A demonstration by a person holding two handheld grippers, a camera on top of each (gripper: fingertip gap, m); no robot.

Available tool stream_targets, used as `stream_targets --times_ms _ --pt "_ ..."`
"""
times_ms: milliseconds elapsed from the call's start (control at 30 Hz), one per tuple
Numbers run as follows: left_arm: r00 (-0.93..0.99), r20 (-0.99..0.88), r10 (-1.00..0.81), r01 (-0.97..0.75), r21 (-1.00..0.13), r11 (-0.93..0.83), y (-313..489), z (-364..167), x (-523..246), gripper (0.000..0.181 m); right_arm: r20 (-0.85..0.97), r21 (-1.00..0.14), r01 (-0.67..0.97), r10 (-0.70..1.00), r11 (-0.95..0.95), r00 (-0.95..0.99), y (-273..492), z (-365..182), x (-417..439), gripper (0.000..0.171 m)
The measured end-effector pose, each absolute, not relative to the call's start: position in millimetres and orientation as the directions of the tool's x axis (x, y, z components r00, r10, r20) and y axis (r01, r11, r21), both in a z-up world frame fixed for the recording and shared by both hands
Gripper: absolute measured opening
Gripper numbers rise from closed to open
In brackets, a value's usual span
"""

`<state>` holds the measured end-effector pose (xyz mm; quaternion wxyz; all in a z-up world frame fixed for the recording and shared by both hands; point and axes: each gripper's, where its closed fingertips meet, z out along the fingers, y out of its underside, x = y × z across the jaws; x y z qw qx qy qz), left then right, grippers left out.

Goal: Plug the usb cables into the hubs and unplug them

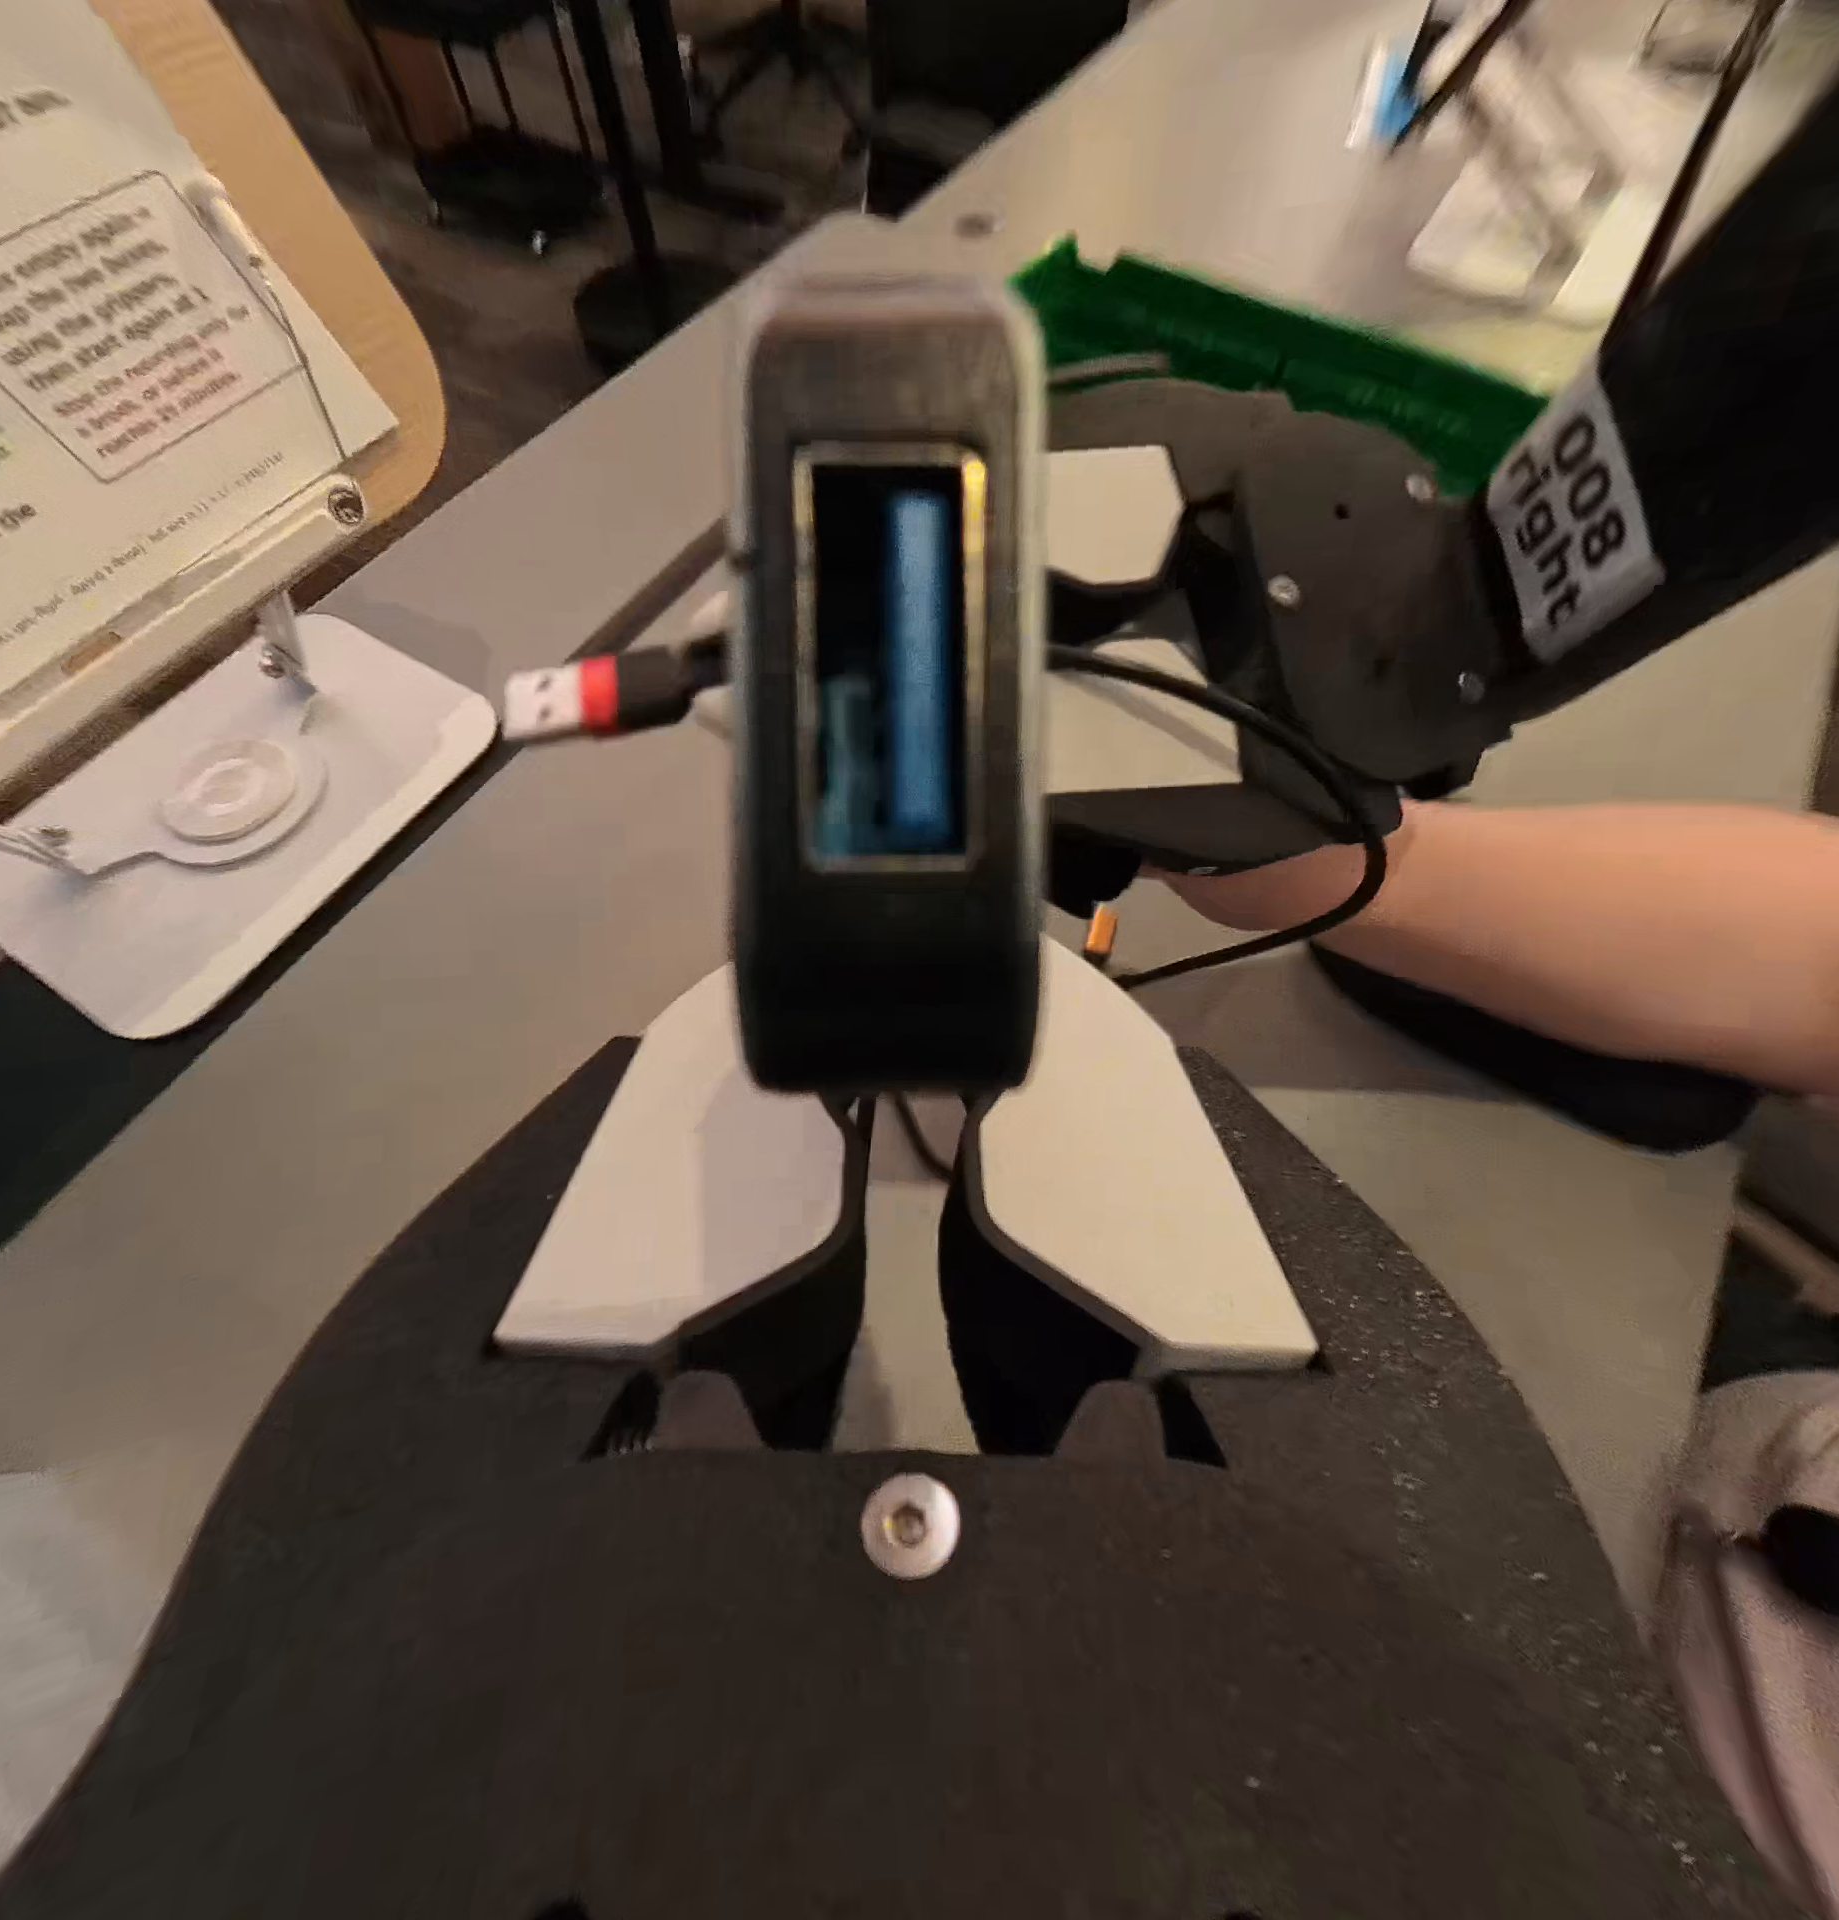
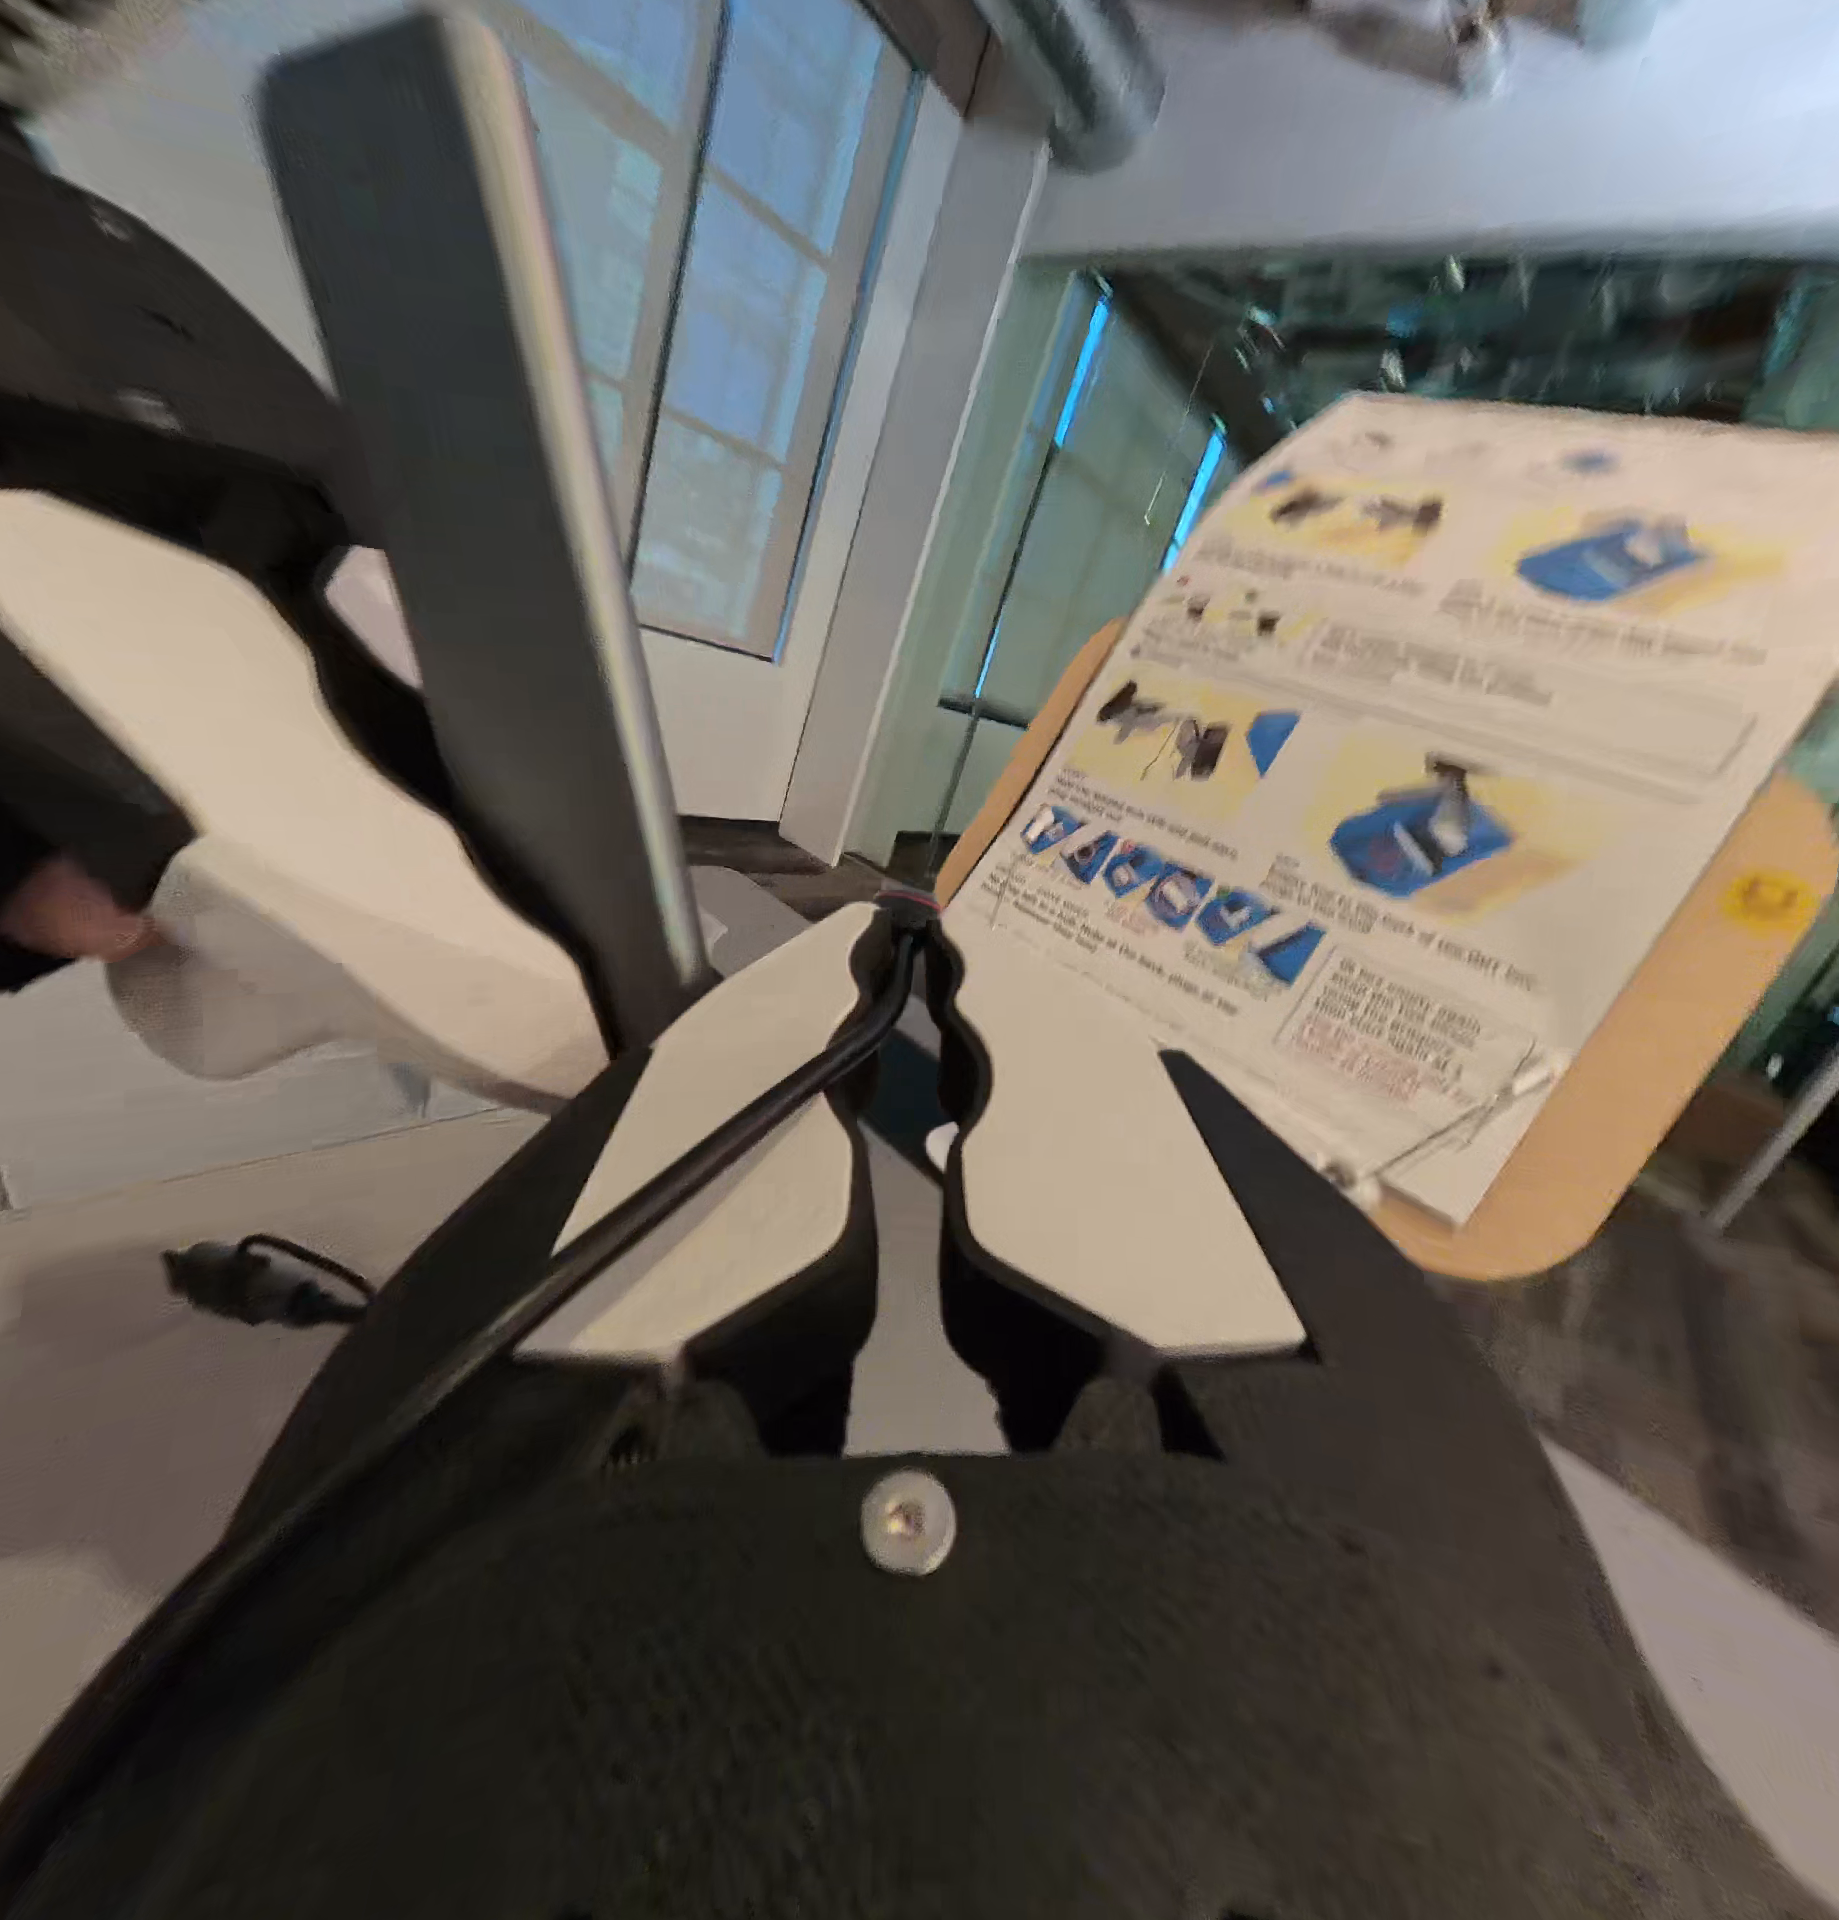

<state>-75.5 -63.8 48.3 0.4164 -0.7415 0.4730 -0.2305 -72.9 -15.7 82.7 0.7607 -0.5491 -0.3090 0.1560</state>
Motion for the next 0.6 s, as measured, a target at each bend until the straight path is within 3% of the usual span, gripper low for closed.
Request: stream_targets --times_ms 100,233,600 --pt "0.467 -0.205 -0.86 -0.609 -0.78 -0.145 -58.6 48.1 -73.5 0.011 0.133 -0.972 -0.021 0.619 0.234 0.774 -7.7 76.0 -68.4 0.006" --pt "0.462 -0.248 -0.852 -0.618 -0.779 -0.109 -59.2 54.9 -65.3 0.011 -0.088 -0.981 -0.181 0.666 0.072 0.741 -0.1 70.1 -62.1 0.005" --pt "0.423 -0.329 -0.844 -0.613 -0.79 0.001 -69.3 74.8 -46.4 0.011 -0.282 -0.943 -0.316 0.752 -0.104 0.596 -0.4 64.7 -71.2 0.006"
